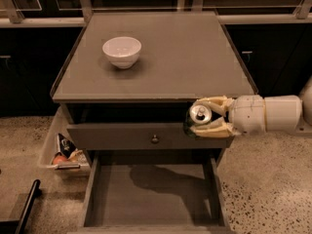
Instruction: Pick green can from middle drawer and place on counter
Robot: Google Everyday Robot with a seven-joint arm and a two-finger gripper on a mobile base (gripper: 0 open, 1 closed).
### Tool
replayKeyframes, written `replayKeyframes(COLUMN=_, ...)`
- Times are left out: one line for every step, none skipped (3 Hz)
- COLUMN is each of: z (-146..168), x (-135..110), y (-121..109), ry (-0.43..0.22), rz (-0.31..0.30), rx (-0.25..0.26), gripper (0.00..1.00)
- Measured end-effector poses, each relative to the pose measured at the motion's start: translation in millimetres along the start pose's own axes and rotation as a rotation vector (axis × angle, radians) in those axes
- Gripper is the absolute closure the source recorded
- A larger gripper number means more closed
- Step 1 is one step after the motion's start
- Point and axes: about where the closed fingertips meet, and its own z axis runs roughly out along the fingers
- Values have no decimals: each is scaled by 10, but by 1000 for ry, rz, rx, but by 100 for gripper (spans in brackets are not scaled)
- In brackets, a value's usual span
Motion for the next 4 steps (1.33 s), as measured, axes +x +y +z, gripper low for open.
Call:
replayKeyframes(z=-225, x=-449, y=-278, ry=6, rz=-23, rx=4, gripper=100)
replayKeyframes(z=-266, x=-720, y=-647, ry=-18, rz=23, rx=-45, gripper=100)
replayKeyframes(z=-303, x=-991, y=-868, ry=-43, rz=-11, rx=-29, gripper=100)
replayKeyframes(z=-263, x=-1022, y=-917, ry=-55, rz=-12, rx=-32, gripper=100)
